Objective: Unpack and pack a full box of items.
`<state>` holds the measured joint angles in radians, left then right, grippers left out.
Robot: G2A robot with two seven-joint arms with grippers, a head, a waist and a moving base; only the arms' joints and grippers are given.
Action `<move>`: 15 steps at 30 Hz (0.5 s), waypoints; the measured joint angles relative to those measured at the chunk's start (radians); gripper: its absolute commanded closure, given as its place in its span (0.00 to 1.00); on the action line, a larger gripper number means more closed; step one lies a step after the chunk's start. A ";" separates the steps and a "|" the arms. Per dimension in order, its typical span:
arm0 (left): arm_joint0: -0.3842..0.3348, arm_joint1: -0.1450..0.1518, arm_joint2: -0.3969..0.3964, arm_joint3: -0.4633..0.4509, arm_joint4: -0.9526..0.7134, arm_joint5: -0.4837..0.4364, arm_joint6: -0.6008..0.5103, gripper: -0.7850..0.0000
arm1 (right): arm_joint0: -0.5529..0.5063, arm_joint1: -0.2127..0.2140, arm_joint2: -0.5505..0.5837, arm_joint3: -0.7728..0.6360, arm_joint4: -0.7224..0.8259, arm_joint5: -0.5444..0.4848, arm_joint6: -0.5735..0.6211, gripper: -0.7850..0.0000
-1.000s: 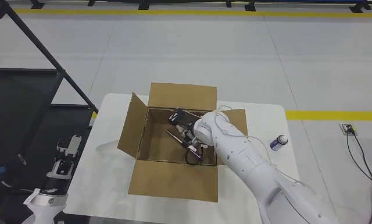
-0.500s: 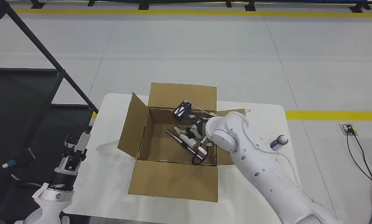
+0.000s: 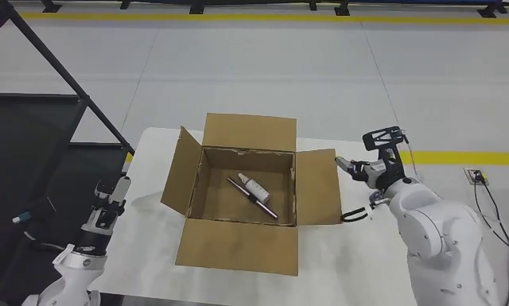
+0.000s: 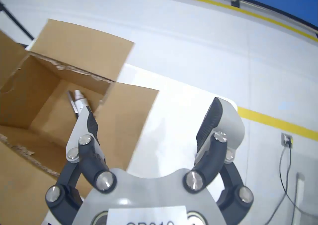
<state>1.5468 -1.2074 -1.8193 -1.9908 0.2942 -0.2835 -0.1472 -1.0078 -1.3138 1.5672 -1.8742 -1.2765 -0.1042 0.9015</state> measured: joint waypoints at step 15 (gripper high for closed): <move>-0.029 0.000 0.019 0.004 0.019 0.025 -0.005 0.00 | 0.176 0.026 0.089 0.499 -0.043 0.077 0.200 0.00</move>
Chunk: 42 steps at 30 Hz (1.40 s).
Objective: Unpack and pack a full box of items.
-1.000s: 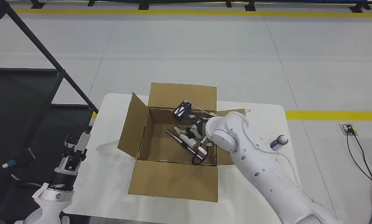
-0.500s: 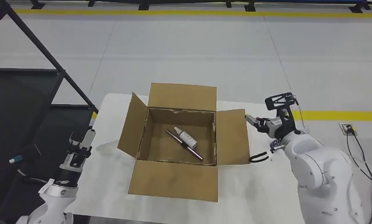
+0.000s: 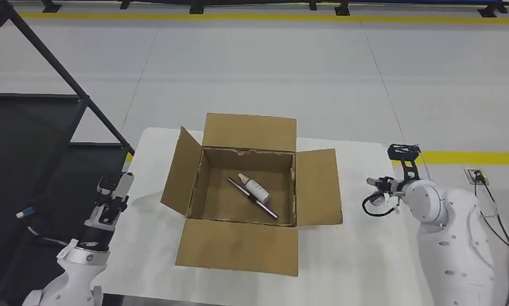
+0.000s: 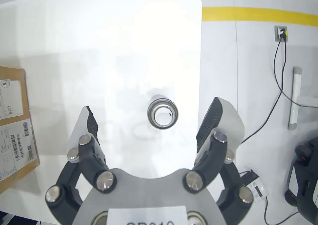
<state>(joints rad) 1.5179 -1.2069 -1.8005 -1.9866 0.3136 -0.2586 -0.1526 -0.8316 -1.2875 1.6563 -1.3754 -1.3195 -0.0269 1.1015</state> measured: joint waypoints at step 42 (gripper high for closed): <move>0.036 -0.001 -0.041 0.012 -0.030 -0.016 0.046 0.00 | -0.036 -0.003 -0.404 -0.548 0.270 -0.207 -0.045 1.00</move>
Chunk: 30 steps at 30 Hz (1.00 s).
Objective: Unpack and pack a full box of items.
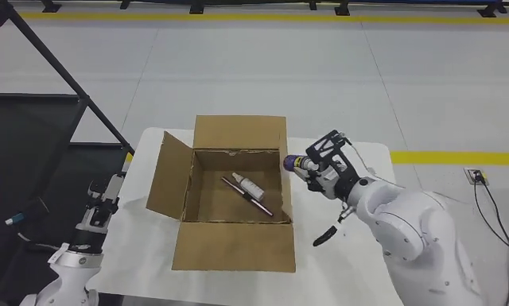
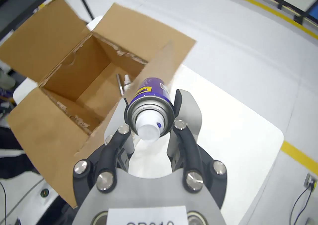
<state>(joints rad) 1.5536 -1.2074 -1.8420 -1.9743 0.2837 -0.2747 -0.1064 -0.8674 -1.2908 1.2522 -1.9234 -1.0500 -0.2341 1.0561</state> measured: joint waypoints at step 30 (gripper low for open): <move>0.032 -0.004 -0.027 0.001 -0.034 -0.024 0.011 0.00 | 0.391 -0.146 -0.543 0.469 0.097 0.099 -0.035 1.00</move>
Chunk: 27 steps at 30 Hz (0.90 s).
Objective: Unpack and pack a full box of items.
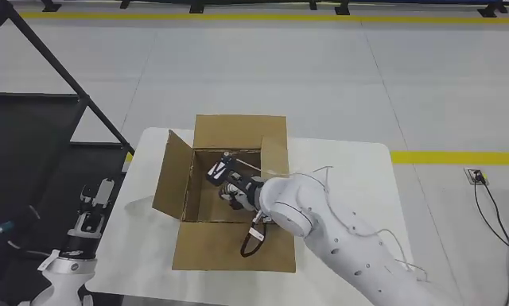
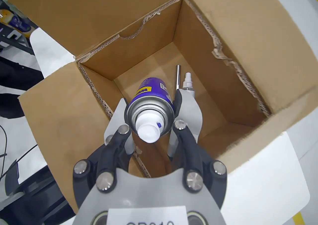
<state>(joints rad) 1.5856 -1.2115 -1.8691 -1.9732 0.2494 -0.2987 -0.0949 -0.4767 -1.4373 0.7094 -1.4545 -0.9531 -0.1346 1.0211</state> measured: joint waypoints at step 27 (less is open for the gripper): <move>0.043 -0.006 -0.038 0.011 -0.034 -0.029 0.018 0.00 | 0.245 -0.307 -0.300 0.757 0.093 0.063 -0.151 0.80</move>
<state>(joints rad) 1.6282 -1.2172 -1.9068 -1.9627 0.2154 -0.3281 -0.0771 -0.2320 -1.7439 0.4096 -0.6975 -0.8598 -0.0715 0.8697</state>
